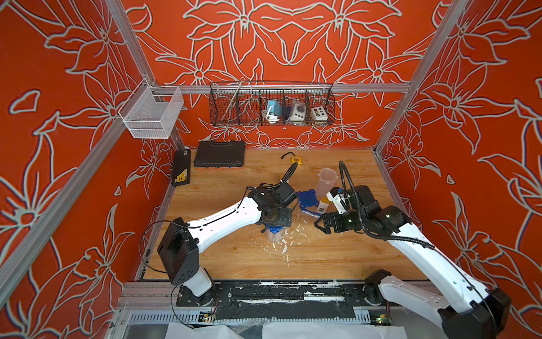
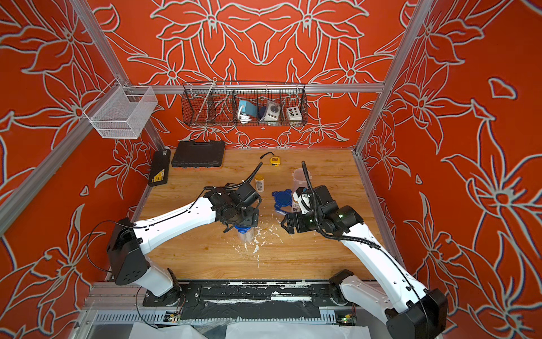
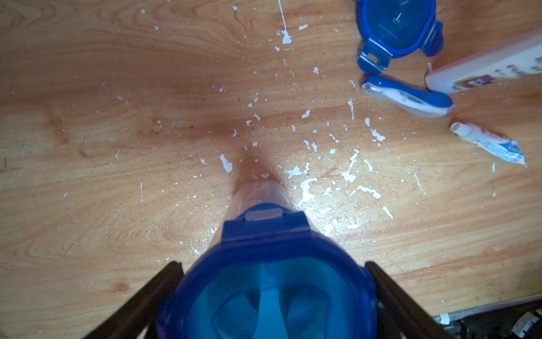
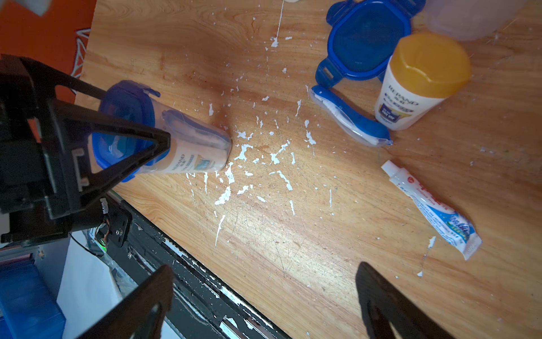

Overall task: Pack away toiletry kits
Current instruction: Pick up the container from the center of the board, then place the container at the center of the board.

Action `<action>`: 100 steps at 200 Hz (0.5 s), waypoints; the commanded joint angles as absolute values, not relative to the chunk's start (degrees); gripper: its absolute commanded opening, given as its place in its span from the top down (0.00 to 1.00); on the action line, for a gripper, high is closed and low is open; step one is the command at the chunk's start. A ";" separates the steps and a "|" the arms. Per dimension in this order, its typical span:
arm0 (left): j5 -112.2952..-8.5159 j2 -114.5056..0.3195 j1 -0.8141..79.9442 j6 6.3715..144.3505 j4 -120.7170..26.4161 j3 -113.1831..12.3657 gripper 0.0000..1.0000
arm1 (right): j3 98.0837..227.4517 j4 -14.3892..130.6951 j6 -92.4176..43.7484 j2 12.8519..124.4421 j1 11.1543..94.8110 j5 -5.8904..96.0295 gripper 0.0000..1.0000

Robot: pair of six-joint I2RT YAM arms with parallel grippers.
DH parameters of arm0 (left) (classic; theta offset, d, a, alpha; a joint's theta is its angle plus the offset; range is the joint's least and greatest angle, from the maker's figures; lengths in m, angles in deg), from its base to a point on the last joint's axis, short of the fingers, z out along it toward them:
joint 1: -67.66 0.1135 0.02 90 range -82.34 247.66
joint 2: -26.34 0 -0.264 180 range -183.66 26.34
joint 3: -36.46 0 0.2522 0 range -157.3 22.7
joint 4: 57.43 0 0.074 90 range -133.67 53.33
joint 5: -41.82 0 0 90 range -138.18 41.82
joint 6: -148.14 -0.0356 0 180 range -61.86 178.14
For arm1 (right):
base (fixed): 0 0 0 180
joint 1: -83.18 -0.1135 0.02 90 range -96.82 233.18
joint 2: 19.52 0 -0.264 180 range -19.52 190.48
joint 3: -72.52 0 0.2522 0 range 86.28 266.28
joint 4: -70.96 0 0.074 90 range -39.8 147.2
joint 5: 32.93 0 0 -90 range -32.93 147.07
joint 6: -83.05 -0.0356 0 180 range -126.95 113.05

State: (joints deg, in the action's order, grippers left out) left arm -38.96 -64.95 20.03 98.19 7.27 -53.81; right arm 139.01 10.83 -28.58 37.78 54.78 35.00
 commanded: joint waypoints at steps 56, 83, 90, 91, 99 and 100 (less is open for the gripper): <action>-40.94 -57.63 34.73 91.69 6.06 -46.59 0.27 | 143.43 6.06 -28.45 37.03 56.73 42.39 0.02; -42.03 -56.85 44.16 87.67 2.96 -45.69 0.28 | 147.42 2.07 -26.20 39.56 56.97 47.13 0.02; -42.49 -57.18 46.29 86.96 2.09 -45.49 0.28 | 148.43 1.10 -25.58 40.53 57.11 48.19 0.02; -42.56 -57.26 46.43 86.83 1.93 -45.45 0.28 | 148.55 0.98 -25.54 40.65 57.10 48.37 0.02; -43.49 -57.35 48.74 86.19 0.50 -44.89 0.28 | 149.69 0.04 -24.87 42.02 57.29 49.10 0.02; -43.55 -57.39 49.02 86.14 0.34 -44.80 0.28 | 149.84 -0.07 -24.83 42.10 57.32 49.22 0.02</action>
State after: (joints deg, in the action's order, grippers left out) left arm -41.89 -57.78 44.22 90.50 3.53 -46.06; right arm 146.31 4.91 -27.46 39.20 56.68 43.59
